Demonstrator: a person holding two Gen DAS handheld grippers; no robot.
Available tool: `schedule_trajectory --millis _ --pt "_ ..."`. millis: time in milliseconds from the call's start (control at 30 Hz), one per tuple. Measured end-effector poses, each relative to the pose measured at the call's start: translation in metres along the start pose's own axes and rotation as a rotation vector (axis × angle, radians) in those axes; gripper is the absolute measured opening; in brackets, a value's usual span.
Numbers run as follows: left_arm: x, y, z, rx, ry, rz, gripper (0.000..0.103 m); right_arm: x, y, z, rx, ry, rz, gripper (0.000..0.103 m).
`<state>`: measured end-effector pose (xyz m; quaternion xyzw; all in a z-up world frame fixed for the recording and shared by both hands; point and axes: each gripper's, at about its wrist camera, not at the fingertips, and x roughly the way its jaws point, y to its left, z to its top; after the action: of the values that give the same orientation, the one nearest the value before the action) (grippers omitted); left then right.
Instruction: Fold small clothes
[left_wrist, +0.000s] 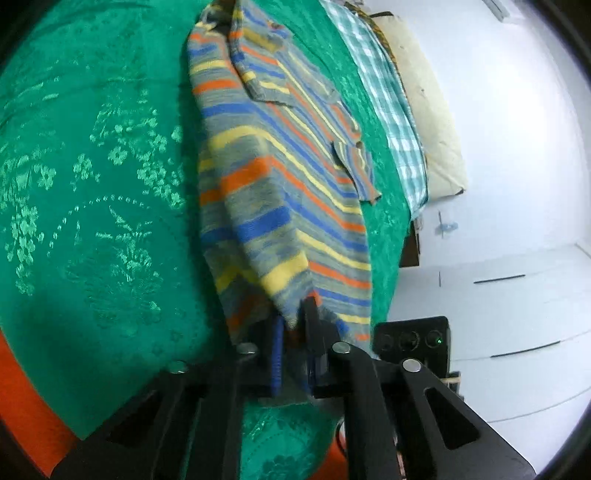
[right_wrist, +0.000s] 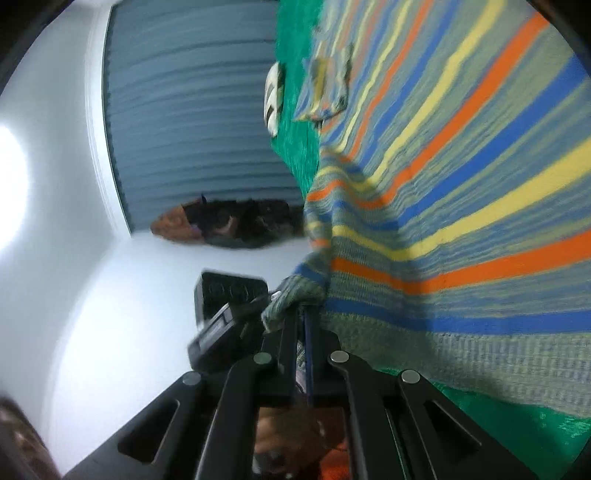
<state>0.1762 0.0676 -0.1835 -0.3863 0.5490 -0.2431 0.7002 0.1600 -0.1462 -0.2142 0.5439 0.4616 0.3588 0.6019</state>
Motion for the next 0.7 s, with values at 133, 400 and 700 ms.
schedule_trajectory --millis 133,400,700 --pt "-0.029 0.004 0.005 0.057 -0.042 0.158 0.003 0.013 0.015 -0.004 -0.132 0.059 -0.164 0.013" --pt "-0.067 0.025 0.009 0.259 -0.03 0.539 0.003 -0.092 0.047 0.004 -0.39 -0.094 -0.62 0.042" --pt "-0.055 0.038 -0.02 0.232 -0.012 0.461 0.032 -0.178 0.022 0.005 -0.337 -0.111 -0.832 0.047"
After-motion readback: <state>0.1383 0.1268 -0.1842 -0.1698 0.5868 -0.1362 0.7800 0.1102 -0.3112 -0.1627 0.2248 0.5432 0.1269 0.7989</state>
